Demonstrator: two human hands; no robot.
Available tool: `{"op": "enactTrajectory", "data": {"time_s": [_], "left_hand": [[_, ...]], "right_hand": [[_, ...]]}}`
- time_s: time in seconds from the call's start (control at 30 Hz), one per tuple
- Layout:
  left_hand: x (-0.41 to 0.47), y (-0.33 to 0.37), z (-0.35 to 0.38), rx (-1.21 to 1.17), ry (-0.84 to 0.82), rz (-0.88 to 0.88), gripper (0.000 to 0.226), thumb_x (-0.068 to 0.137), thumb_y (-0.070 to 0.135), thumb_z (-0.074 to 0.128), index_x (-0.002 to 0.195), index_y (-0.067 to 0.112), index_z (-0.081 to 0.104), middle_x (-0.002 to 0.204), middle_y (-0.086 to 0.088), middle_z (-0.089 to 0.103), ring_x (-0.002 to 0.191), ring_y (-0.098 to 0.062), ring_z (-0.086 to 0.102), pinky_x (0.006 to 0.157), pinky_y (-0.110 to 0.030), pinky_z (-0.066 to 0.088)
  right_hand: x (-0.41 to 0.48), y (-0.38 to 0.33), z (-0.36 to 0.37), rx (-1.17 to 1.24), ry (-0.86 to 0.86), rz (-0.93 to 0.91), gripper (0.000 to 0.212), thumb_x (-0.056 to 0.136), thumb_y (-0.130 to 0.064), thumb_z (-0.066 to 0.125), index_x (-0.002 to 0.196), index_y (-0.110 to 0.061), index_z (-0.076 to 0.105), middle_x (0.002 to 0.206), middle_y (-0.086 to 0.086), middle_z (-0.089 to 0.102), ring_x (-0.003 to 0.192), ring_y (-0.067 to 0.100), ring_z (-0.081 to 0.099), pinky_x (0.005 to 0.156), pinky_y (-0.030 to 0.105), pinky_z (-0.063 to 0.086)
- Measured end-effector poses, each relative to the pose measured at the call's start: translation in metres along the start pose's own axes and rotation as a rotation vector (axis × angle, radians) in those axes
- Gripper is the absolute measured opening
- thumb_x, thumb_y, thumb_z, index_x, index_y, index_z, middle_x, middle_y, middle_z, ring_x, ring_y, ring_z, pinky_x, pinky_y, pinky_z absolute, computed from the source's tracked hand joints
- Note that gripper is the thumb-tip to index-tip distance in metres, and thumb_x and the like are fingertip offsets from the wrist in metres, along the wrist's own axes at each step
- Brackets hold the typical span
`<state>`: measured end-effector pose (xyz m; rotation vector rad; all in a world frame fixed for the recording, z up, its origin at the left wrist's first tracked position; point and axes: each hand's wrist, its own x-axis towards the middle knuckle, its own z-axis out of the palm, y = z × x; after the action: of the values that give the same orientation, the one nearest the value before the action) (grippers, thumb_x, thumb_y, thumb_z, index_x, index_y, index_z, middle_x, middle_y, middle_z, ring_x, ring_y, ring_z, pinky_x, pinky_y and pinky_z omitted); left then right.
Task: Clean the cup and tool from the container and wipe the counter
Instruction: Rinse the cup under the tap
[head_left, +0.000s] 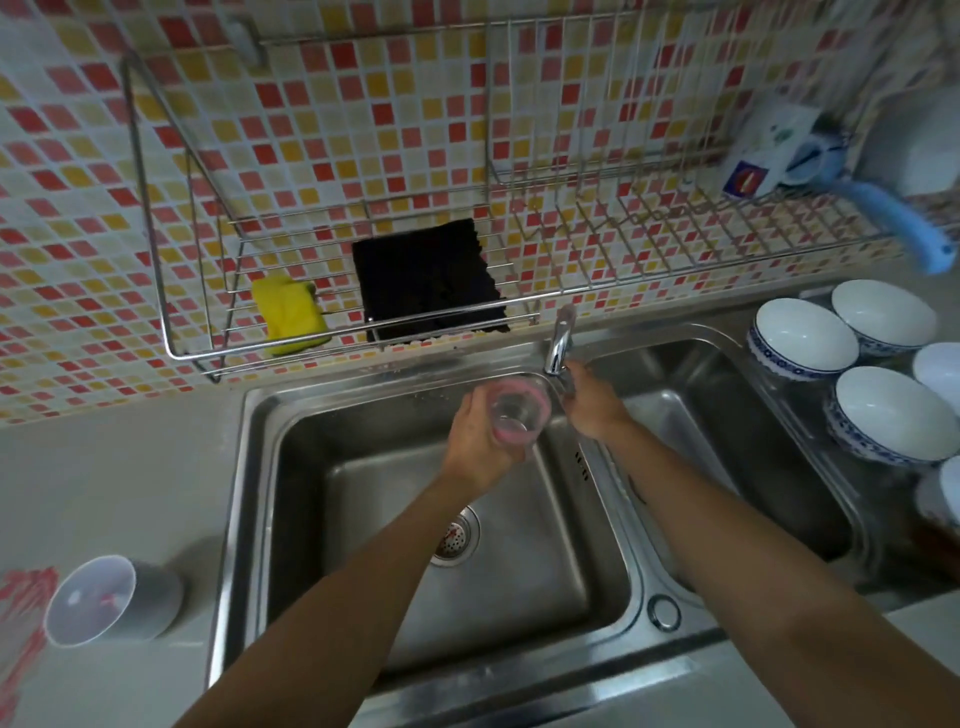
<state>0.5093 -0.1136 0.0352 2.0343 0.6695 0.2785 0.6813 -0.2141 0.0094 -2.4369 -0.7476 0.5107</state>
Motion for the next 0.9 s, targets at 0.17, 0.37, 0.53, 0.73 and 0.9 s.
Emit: {"op": "enactTrajectory", "data": {"time_s": [0.17,0.37,0.53,0.73,0.9], "left_hand": [[0.011,-0.004,0.016,0.062,-0.038,0.02,0.098,0.039,0.049,0.087,0.127,0.031,0.046,0.123,0.012,0.06,0.113,-0.018,0.059,0.097,-0.042,0.049],[0.015,-0.006,0.016,0.082,-0.075,0.069,0.1,0.042,0.054,0.086,0.129,0.029,0.045,0.125,0.01,0.06,0.114,-0.016,0.059,0.097,-0.042,0.05],[0.014,0.002,0.008,0.007,-0.032,0.077,0.093,0.051,0.032,0.093,0.131,0.029,0.046,0.128,0.011,0.055,0.12,-0.016,0.052,0.101,-0.039,0.047],[0.01,0.005,0.008,-0.065,-0.013,0.055,0.081,0.057,0.012,0.093,0.125,0.024,0.051,0.119,0.013,0.061,0.105,0.005,0.058,0.086,-0.007,0.045],[0.008,0.011,0.008,-0.02,-0.036,0.073,0.084,0.055,0.019,0.093,0.128,0.02,0.052,0.12,0.003,0.061,0.107,-0.012,0.058,0.087,-0.018,0.048]], "right_hand": [[0.005,0.003,0.003,0.011,-0.061,-0.054,0.052,0.09,-0.035,0.054,0.139,-0.025,0.039,0.14,0.014,0.045,0.122,0.035,0.05,0.1,0.048,0.045],[0.01,-0.001,0.004,-0.072,-0.059,-0.112,0.032,0.096,-0.011,0.05,0.127,-0.008,0.056,0.134,0.019,0.049,0.125,0.035,0.045,0.106,0.041,0.037],[0.014,-0.002,0.005,-0.077,-0.065,-0.119,0.021,0.092,-0.012,0.057,0.112,-0.019,0.061,0.125,0.01,0.056,0.113,0.026,0.055,0.099,0.035,0.046],[0.02,0.0,0.008,0.02,-0.009,-0.105,0.021,0.094,-0.011,0.047,0.106,-0.014,0.065,0.119,0.013,0.062,0.106,0.03,0.057,0.091,0.035,0.046],[0.024,-0.006,0.009,0.273,0.018,0.046,0.019,0.09,-0.024,0.051,0.101,-0.011,0.06,0.113,0.018,0.06,0.102,0.032,0.056,0.091,0.041,0.047]]}}
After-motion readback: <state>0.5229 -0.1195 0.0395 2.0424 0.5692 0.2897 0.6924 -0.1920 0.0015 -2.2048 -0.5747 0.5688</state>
